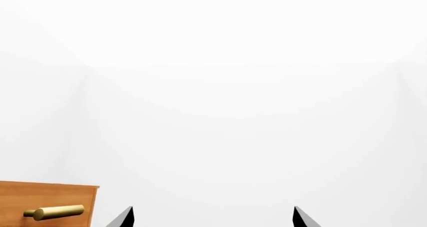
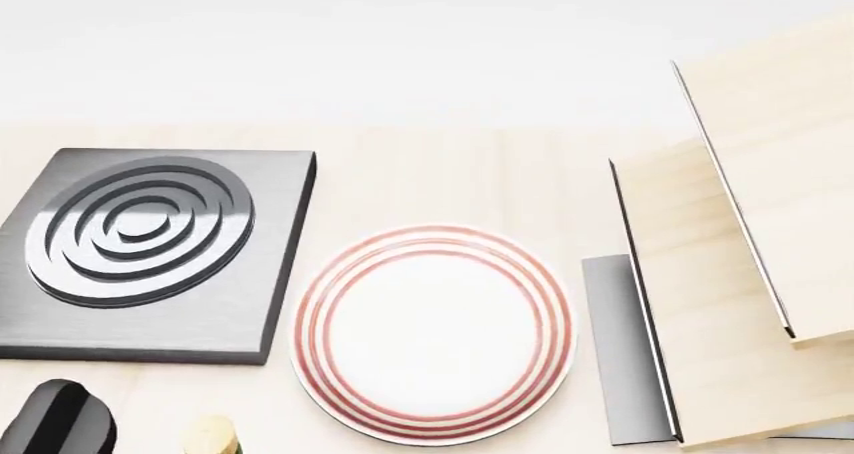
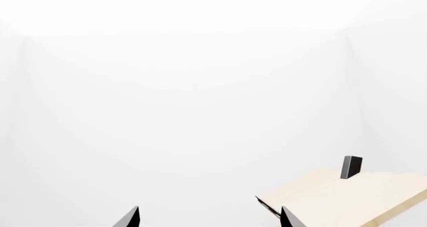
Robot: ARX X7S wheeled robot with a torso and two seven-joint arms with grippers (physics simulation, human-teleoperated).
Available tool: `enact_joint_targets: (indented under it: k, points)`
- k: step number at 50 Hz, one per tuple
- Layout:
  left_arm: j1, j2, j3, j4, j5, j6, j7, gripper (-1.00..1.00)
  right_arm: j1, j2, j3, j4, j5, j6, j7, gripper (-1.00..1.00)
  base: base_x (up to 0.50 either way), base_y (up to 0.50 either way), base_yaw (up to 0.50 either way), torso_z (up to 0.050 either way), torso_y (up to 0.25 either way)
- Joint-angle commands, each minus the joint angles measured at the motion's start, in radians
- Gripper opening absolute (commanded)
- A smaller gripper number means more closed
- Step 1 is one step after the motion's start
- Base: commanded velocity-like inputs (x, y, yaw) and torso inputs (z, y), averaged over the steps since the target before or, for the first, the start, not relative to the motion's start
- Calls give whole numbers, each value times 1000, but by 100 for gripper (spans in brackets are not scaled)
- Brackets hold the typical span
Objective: Pick up the akita bowl and put it on the plate.
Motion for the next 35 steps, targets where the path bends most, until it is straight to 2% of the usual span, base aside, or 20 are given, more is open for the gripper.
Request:
enact_joint_targets:
  k: [1,11,17,21,31,35]
  points:
    - [-4,-3,2,0,0,-6,-6,100,4,3,-3,6,-2,-4,7,100,0,0,0,0,0]
    - [-2,-12,-33,51,12,-73,-17,100,7,5,-7,4,-12,3,13,100,0,0,0,0,0]
    - [-59,-46,-52,132,-29,-263,14,100,8,8,-9,-1,-12,6,16,100,0,0,0,0,0]
    - [-86,-51,-86,225,-1,-375,8,100,12,9,-13,0,-11,8,16,100,0,0,0,0,0]
    - [-107,-87,-149,349,-64,-497,10,100,8,15,-14,-2,-8,6,21,100,0,0,0,0,0]
    - [-147,-105,-185,387,-89,-594,5,100,9,15,-16,-1,-8,8,24,100,0,0,0,0,0]
